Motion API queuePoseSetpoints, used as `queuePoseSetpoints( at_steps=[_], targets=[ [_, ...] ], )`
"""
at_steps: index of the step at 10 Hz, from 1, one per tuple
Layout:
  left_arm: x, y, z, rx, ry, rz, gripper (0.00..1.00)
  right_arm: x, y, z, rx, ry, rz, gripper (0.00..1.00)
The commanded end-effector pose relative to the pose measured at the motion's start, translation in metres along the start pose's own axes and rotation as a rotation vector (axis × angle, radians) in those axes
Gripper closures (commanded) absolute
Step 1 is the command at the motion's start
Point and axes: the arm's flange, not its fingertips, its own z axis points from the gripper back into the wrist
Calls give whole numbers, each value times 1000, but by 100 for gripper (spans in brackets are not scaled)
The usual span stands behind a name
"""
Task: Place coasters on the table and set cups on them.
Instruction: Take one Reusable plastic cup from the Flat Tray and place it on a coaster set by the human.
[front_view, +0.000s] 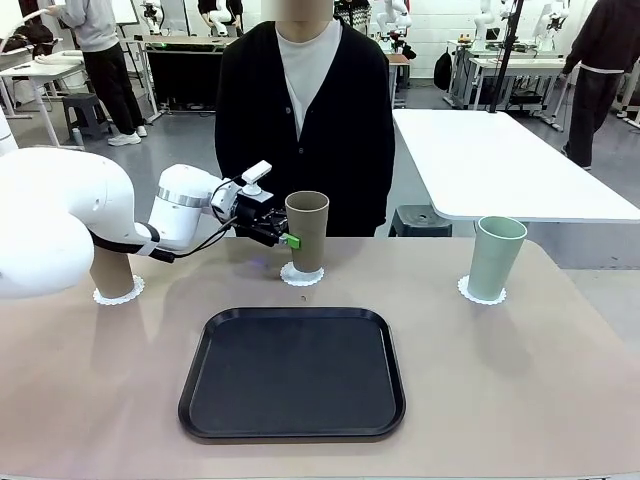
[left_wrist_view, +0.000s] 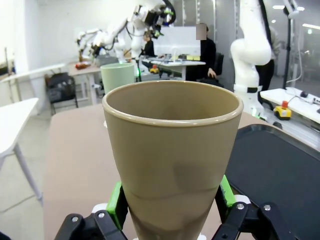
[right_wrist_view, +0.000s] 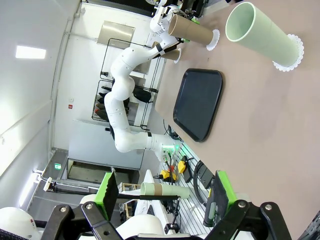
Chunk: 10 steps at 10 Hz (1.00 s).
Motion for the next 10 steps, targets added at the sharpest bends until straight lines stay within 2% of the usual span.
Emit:
queuePoseSetpoints(
  at_steps=[1, 10],
  targets=[
    [5, 12, 7, -31, 21, 6, 13, 0, 0, 1, 3, -2, -4, 0],
    [-8, 13, 12, -39, 44, 26, 13, 0, 0, 1, 3, -2, -4, 0]
  ],
)
